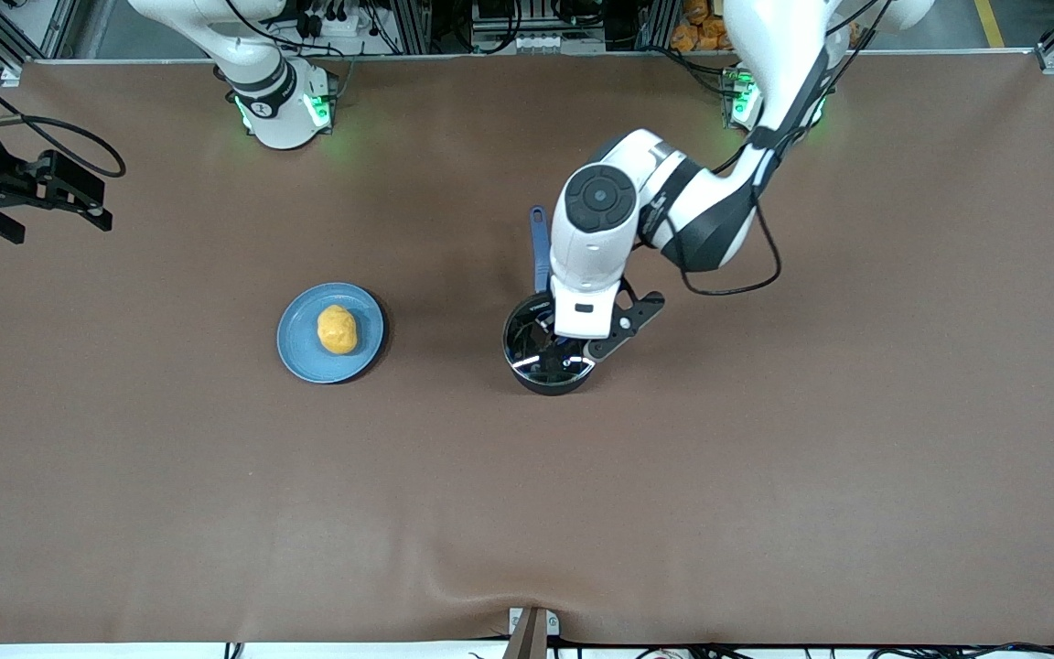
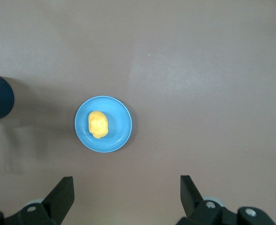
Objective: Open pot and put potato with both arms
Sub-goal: 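Reach the left gripper over the pot to the blue lid knob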
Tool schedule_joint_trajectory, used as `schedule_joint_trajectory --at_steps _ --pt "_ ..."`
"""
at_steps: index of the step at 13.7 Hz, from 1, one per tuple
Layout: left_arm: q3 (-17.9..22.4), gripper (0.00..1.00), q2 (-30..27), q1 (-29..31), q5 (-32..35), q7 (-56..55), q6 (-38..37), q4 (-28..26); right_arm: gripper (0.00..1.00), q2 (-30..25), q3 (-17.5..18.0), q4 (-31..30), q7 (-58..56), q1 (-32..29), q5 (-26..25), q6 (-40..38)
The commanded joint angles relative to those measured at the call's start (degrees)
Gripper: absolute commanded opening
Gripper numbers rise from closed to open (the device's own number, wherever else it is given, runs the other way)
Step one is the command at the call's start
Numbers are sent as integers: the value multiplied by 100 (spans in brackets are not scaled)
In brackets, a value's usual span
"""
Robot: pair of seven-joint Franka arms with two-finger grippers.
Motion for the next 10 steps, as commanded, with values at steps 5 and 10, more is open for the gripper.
schedule_joint_trajectory --at_steps 5,10 --pt "104 100 470 -254 141 -559 268 240 100 -37 18 -12 30 -9 121 1" --pt "95 100 655 -333 132 -805 435 249 100 -37 9 -12 38 -9 130 10"
